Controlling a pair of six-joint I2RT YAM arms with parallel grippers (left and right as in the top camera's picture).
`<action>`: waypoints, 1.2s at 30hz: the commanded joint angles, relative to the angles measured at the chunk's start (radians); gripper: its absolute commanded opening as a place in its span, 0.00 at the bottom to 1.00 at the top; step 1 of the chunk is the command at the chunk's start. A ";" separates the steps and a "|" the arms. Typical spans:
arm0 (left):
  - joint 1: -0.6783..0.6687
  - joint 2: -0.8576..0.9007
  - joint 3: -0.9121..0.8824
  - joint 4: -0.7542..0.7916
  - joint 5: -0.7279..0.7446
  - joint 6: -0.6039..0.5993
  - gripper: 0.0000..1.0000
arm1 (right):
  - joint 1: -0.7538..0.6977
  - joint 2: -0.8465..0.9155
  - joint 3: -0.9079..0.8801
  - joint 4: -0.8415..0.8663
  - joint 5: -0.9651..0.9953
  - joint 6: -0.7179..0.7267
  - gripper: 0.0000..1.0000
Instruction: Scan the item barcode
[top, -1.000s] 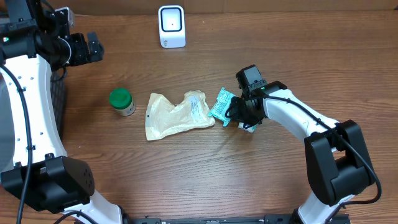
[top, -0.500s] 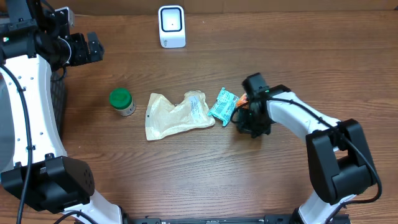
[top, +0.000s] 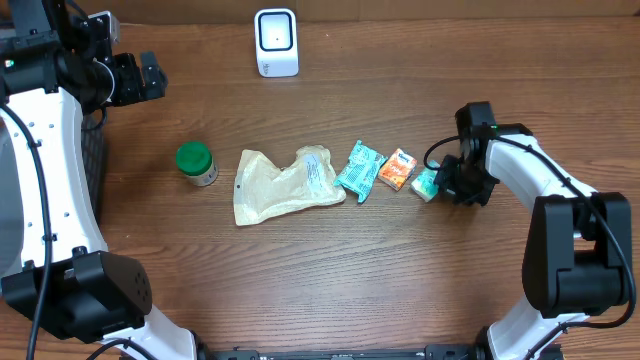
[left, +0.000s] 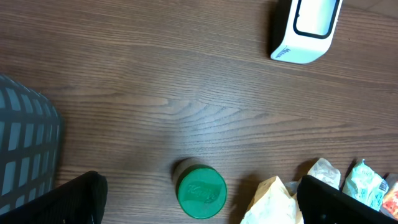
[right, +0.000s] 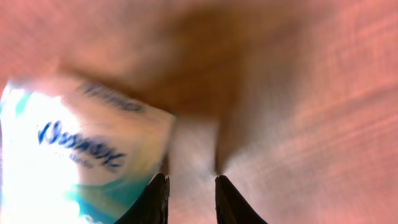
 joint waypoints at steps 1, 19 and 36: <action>-0.001 -0.014 0.010 0.003 0.005 -0.009 1.00 | 0.003 0.002 0.029 0.075 -0.056 -0.040 0.30; -0.001 -0.014 0.010 0.003 0.005 -0.009 0.99 | -0.051 -0.016 0.164 -0.069 -0.329 -0.106 0.24; -0.001 -0.014 0.010 0.003 0.005 -0.009 1.00 | -0.034 -0.015 -0.057 0.166 -0.356 -0.058 0.25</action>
